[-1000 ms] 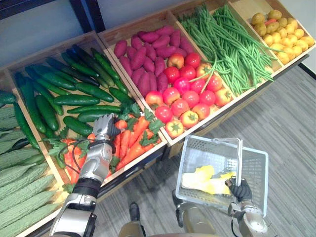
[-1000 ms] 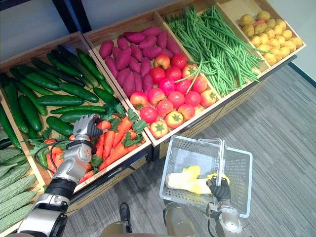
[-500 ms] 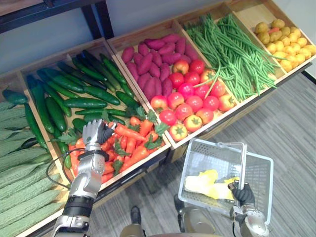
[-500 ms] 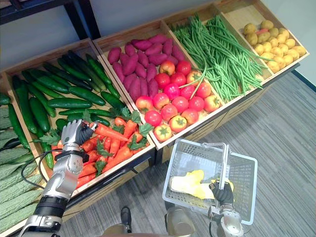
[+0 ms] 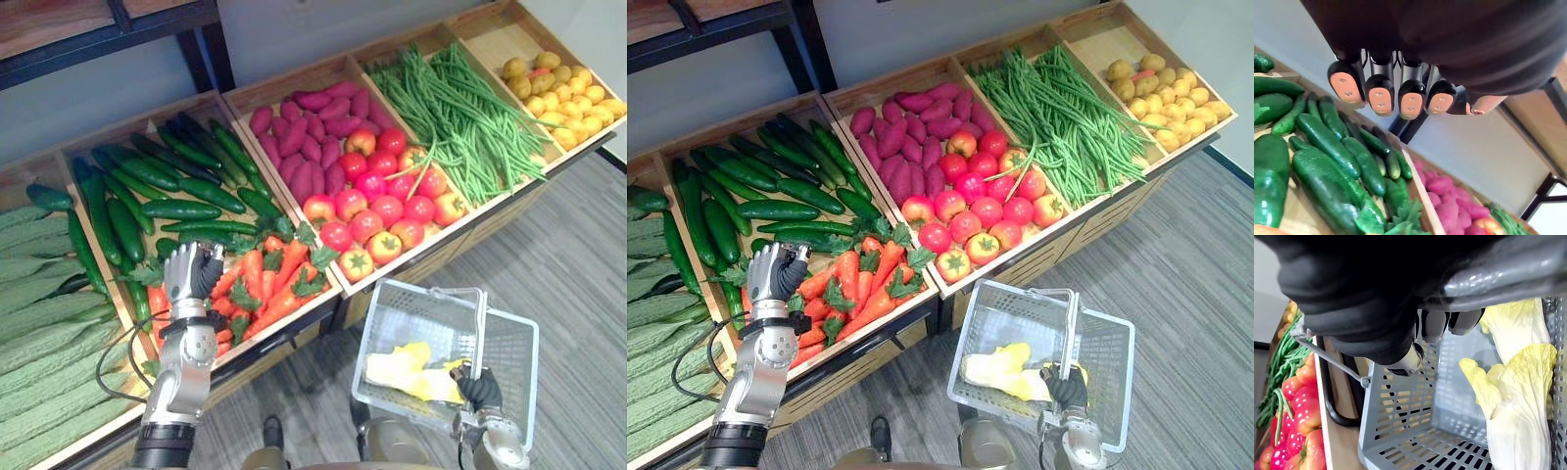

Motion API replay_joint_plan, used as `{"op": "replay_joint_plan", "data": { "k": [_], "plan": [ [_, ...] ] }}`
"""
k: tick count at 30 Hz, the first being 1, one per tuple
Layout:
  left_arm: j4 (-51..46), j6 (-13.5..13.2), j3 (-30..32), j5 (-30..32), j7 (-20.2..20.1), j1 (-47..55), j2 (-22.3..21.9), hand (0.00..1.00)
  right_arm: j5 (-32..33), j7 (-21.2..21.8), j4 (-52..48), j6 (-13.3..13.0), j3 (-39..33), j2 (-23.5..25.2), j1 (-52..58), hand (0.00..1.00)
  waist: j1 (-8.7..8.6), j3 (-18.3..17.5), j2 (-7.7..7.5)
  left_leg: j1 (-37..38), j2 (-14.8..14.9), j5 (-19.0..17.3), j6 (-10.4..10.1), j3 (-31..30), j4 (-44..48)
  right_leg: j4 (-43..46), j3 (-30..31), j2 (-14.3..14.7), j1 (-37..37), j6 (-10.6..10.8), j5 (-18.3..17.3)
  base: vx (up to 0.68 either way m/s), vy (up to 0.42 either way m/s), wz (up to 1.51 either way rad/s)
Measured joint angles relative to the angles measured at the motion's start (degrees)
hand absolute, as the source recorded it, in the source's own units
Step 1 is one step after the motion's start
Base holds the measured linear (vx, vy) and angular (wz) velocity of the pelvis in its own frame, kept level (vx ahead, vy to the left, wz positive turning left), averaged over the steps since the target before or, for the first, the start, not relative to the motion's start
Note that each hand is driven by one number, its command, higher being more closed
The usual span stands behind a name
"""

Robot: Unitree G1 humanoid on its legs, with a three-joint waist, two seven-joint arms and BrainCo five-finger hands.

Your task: Pick vegetable in the basket

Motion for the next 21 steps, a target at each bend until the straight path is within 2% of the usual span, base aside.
{"op": "replay_joint_plan", "data": {
  "k": [6, 7, 11, 14, 21],
  "plan": [
    [-3.65, -0.97, 0.04, -2.20, 1.35, 3.99, -4.22, 1.00, 0.02, -0.94, -1.87, 0.05, -0.29, 1.39, 0.05, 1.00, 0.26, -1.28, 0.42, 1.57, 0.50, -0.13, 0.10, 3.12, -0.16, -0.31, 2.75, 0.30, 0.35, 0.50, 1.07, 0.00, 0.021, -0.24],
    [-3.67, -0.97, -0.03, -2.21, 1.35, 4.25, -4.50, 0.00, 0.02, -1.03, -2.34, 0.05, -0.30, 1.53, 0.13, 1.00, 0.27, -1.37, 0.43, 1.65, 0.56, -0.23, 0.21, 3.49, -0.08, -0.38, 2.97, 0.33, 0.40, 0.58, 1.16, -0.08, 0.004, -0.18],
    [-3.70, -0.87, 0.00, -3.16, 1.35, 5.65, -6.14, 0.00, 0.04, -1.08, -5.30, 0.14, -0.39, 1.94, 2.01, 1.00, 0.45, -2.97, 0.62, 1.66, 1.02, -0.72, 0.49, 5.00, -0.01, -1.42, 3.73, 0.50, 0.52, 0.98, 1.88, -0.07, -0.009, -0.12],
    [-3.70, -0.69, -0.03, -3.16, 1.35, 5.76, -6.92, 0.00, 0.04, -1.08, -5.57, 0.28, -0.41, 1.94, 2.32, 1.00, 1.52, -3.95, 0.82, 1.70, 1.10, -0.62, 0.33, 5.98, -0.06, -1.77, 4.52, 0.68, 0.16, 1.34, 2.08, -0.04, -0.005, -0.15],
    [-3.67, 0.39, 0.08, -3.11, 1.36, 6.86, -7.68, 0.00, 0.00, -1.11, -5.57, 0.46, -0.43, 2.00, 2.43, 1.00, 1.64, -4.58, 1.11, 1.73, 1.04, -0.41, 0.30, 6.34, -0.13, -2.45, 4.57, 0.49, 0.33, 0.98, 3.01, 0.00, 0.000, -0.02]
  ]
}}
